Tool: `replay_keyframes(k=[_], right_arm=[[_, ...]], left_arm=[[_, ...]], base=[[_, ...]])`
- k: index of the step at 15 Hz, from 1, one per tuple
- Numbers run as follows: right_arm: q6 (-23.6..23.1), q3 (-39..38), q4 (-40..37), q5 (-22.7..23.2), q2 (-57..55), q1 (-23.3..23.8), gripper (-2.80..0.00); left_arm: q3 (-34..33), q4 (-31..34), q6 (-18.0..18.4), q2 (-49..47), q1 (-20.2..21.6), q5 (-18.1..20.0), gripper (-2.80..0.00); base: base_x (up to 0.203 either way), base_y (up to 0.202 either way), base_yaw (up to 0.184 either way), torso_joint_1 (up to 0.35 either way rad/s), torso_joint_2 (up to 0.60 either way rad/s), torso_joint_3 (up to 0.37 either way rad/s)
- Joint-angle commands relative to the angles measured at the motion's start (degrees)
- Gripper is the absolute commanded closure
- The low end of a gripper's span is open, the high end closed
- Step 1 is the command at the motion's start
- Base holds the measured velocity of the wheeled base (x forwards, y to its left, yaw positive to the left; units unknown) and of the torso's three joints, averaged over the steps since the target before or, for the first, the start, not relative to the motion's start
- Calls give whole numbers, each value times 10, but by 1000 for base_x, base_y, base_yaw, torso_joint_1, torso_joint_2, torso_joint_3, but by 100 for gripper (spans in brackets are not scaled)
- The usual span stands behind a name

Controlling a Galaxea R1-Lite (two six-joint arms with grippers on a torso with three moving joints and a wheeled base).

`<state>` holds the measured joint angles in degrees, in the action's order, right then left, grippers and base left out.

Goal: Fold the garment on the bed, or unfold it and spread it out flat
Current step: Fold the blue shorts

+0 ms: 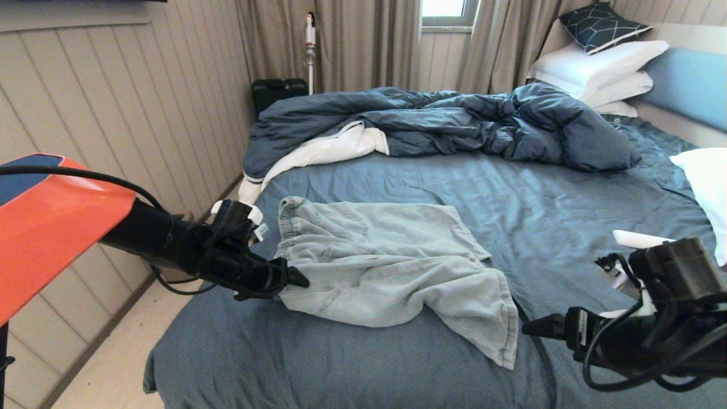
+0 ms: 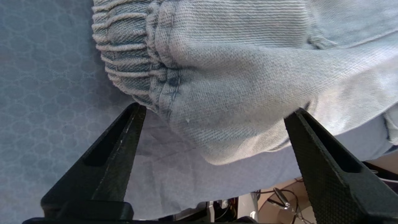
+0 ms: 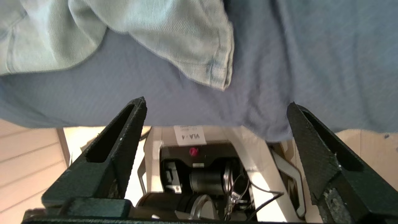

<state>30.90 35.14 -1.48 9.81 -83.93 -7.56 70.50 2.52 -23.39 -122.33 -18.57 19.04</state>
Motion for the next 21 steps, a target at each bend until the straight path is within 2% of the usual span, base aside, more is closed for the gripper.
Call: replay_keyframes(k=[1, 3, 10, 14, 21], right_arm=[[10, -5, 0, 3, 0, -14, -280], [22, -3, 5, 6, -18, -23, -280], [12, 4, 150, -1, -173, -30, -280], [-8, 31, 157, -16, -223, -24, -280], [-6, 84, 156, -17, -225, -43, -280]], left_arm=[[4, 0, -2, -5, 0, 1, -280], [9, -1, -2, -6, 0, 1, -280], [9, -12, -6, -9, 0, -12, -280], [15, -23, -6, -17, -1, -12, -280], [5, -40, -9, -17, -1, -11, -280]], base=[[0, 0, 0, 0, 0, 0], [0, 0, 0, 0, 0, 0], [0, 0, 0, 0, 0, 0], [0, 0, 0, 0, 0, 0], [0, 0, 0, 0, 0, 0]])
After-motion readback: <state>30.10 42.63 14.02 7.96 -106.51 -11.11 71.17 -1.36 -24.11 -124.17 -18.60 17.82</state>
